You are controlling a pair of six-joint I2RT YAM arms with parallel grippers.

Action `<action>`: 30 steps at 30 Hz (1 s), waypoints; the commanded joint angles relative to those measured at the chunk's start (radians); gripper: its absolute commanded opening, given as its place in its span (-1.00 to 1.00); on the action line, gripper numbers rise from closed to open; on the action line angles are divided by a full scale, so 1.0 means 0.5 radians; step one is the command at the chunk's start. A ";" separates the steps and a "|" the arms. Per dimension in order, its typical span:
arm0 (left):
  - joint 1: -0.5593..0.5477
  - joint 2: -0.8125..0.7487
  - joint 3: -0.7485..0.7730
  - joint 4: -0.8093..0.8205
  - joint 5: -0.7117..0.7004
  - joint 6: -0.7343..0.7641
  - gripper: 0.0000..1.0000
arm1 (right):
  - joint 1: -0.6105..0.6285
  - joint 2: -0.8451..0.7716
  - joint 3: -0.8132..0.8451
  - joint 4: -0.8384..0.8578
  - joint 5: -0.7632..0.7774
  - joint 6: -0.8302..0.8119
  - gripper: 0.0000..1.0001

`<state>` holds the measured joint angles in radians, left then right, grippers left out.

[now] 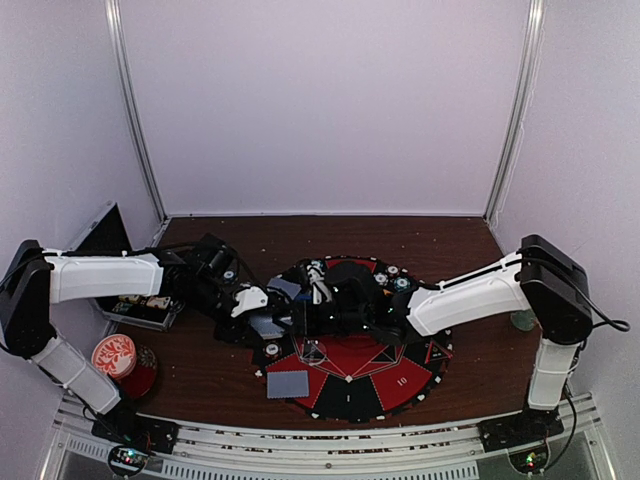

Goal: Distribute texas hold em gaming equipment
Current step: Pick up the poker card from the face-down deck piles.

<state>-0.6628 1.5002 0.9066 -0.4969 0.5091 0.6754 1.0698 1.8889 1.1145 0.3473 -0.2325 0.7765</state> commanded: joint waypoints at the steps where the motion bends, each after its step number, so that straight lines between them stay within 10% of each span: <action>1: -0.013 0.003 0.005 -0.034 0.105 0.026 -0.22 | 0.013 -0.057 0.045 -0.144 0.157 -0.048 -0.31; 15: -0.013 0.004 0.003 -0.034 0.105 0.025 -0.22 | 0.069 -0.153 0.044 -0.271 0.311 -0.091 -0.20; 24: -0.013 0.012 0.005 -0.035 0.103 0.025 -0.22 | 0.085 -0.148 0.010 -0.144 0.181 -0.073 -0.95; 30: -0.013 0.009 0.006 -0.036 0.107 0.027 -0.22 | 0.088 -0.239 -0.070 -0.076 0.139 -0.060 -1.00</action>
<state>-0.6601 1.5017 0.9066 -0.5331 0.5098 0.6750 1.1110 1.8225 1.1118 0.2646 -0.1570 0.7406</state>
